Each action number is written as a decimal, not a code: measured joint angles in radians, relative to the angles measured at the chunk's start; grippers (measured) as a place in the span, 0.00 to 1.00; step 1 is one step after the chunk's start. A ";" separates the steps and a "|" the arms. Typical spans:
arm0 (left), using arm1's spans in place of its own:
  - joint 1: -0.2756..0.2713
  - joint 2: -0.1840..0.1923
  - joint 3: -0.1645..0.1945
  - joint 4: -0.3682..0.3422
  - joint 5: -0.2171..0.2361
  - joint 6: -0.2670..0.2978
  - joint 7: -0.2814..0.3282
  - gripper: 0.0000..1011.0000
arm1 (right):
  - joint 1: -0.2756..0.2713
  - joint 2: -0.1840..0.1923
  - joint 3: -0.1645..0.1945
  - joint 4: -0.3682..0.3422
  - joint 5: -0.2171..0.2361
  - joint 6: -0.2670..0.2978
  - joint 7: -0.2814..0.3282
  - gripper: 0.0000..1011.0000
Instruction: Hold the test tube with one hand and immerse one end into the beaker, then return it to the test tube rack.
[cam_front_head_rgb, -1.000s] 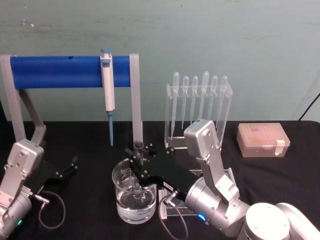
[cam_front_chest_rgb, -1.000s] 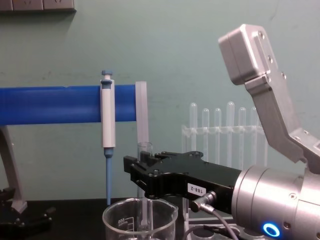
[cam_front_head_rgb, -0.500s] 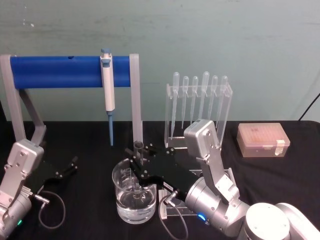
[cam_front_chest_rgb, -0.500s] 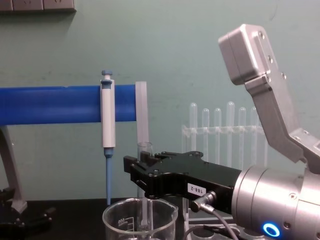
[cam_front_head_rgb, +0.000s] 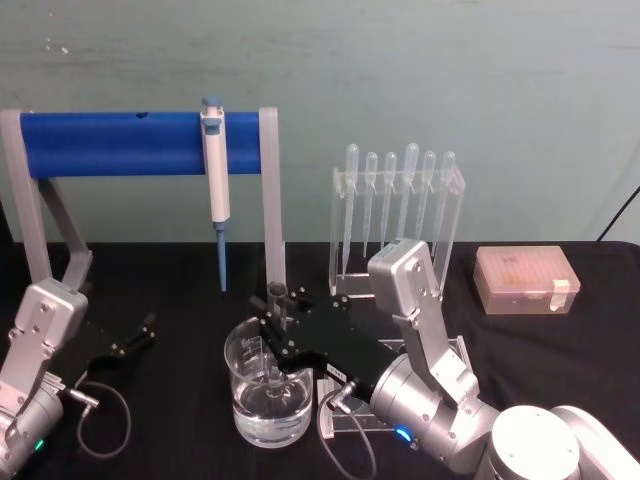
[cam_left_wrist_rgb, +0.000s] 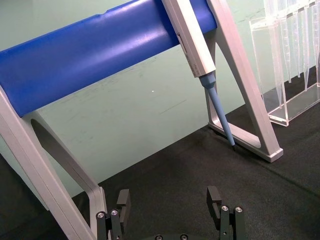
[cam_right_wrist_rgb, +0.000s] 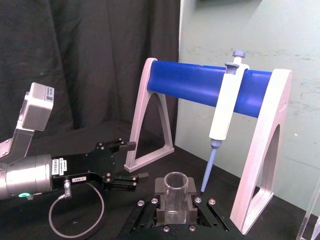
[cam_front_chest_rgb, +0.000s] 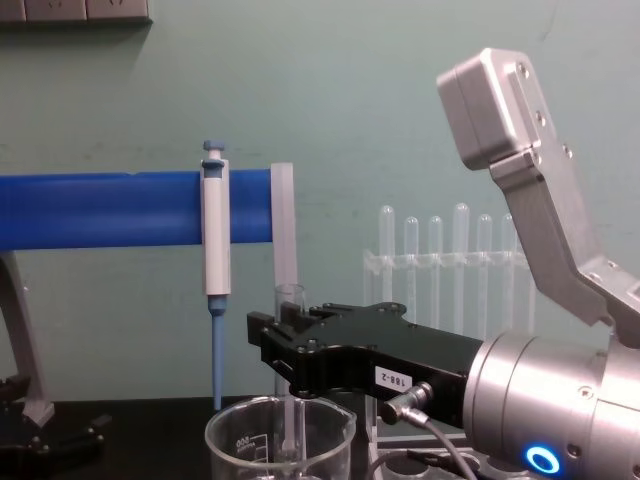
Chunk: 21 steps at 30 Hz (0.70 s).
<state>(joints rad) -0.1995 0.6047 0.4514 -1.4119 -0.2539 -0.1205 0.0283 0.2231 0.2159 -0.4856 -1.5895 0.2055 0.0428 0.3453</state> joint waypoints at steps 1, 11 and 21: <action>0.000 0.000 0.000 0.000 0.000 0.000 0.000 0.99 | 0.000 0.000 0.000 0.000 0.000 0.000 0.000 0.22; 0.000 0.000 0.000 0.000 0.000 0.000 0.000 0.99 | 0.000 0.000 0.000 0.000 0.000 0.000 0.000 0.22; 0.000 0.000 0.000 0.000 0.000 0.000 0.000 0.99 | 0.000 0.000 0.000 0.000 0.000 0.000 0.000 0.22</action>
<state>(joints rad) -0.1995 0.6047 0.4514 -1.4119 -0.2539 -0.1206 0.0283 0.2231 0.2159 -0.4856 -1.5895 0.2055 0.0429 0.3453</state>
